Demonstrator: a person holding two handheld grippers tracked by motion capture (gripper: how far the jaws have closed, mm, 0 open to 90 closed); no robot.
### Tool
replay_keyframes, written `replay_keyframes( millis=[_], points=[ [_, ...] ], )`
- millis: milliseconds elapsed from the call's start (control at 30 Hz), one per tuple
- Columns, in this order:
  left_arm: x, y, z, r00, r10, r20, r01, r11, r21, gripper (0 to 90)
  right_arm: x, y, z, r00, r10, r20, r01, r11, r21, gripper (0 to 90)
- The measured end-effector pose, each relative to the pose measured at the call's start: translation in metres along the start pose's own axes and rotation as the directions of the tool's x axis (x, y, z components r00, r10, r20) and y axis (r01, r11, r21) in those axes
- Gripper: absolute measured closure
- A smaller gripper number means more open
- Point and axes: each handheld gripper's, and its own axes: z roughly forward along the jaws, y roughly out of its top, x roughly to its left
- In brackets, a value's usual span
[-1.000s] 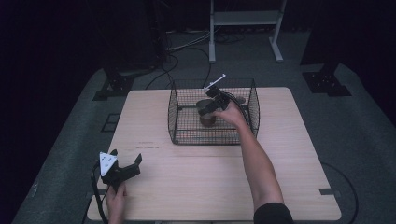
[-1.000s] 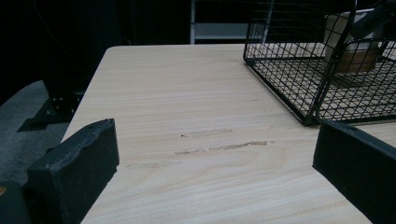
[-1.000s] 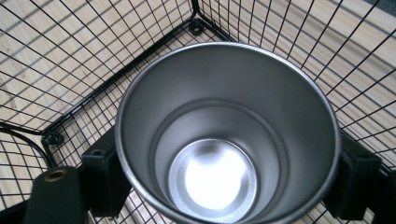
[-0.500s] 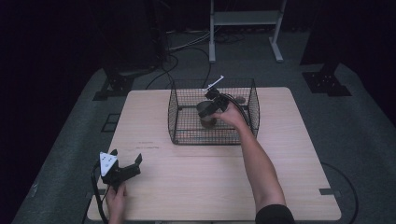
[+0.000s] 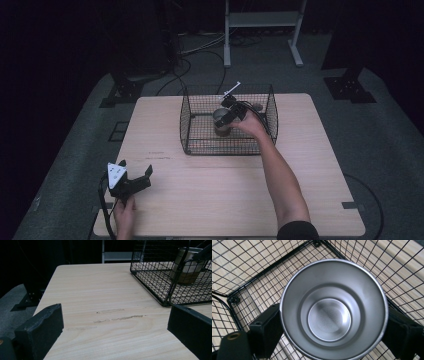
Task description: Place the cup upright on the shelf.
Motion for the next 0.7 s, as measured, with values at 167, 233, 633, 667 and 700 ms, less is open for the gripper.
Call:
replay_keyframes(
  millis=[167,233,633,667,700],
  points=[
    [0.000,0.000,0.000,1.0000,0.000,0.001,0.000,1.0000,0.000,0.0,0.000,-0.001,-0.001,1.0000,0.007,-0.004,-0.007,1.000,-0.011,11.8],
    [0.000,0.000,0.000,1.0000,0.000,0.000,0.000,1.0000,0.000,0.0,0.000,0.000,-0.003,0.9999,0.009,-0.008,-0.010,1.000,-0.021,11.1],
    [0.000,0.000,0.000,1.0000,0.000,-0.002,0.000,1.0000,0.004,0.0,-0.003,0.003,-0.023,0.9986,0.048,-0.019,-0.050,0.991,-0.121,5.8],
    [0.000,0.000,0.000,1.0000,0.001,-0.002,-0.001,1.0000,0.005,0.0,-0.004,0.003,-0.025,0.9984,0.052,-0.023,-0.054,0.990,-0.133,5.8],
    [0.000,0.000,0.001,1.0000,-0.003,-0.002,0.003,1.0000,0.001,0.0,-0.004,0.004,-0.028,0.9980,0.057,-0.027,-0.061,0.988,-0.141,5.8]
  ],
)
